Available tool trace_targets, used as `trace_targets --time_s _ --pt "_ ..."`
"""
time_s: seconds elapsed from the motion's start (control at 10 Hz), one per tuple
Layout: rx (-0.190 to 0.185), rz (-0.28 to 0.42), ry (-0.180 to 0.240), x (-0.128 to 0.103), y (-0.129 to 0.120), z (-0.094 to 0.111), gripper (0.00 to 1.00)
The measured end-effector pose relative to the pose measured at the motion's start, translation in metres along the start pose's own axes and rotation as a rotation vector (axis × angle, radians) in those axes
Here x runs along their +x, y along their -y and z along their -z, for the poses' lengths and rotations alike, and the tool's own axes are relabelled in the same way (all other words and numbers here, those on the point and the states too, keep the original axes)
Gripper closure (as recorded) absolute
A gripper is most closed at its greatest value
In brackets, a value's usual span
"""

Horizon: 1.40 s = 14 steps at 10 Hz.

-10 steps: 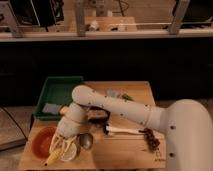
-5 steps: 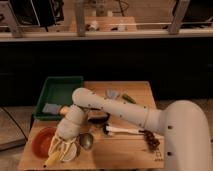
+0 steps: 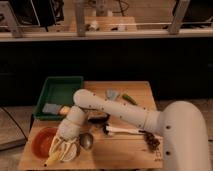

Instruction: Place banana in paper cup

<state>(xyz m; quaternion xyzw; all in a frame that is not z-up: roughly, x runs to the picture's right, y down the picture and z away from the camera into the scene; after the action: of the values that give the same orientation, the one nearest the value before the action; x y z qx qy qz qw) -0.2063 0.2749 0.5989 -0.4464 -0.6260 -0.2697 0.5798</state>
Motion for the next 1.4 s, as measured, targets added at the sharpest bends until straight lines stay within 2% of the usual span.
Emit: trace_targets --time_s 0.3,0.9,1.1,1.4 --pt "0.011 -0.025 -0.003 0.006 -0.001 0.002 0.97" --pt "0.040 -0.049 -0.006 0.012 -0.007 0.006 0.36" --pt "0.046 -0.050 -0.010 0.013 -0.008 0.008 0.21" --pt "0.061 -0.050 -0.022 0.013 -0.008 0.016 0.20"
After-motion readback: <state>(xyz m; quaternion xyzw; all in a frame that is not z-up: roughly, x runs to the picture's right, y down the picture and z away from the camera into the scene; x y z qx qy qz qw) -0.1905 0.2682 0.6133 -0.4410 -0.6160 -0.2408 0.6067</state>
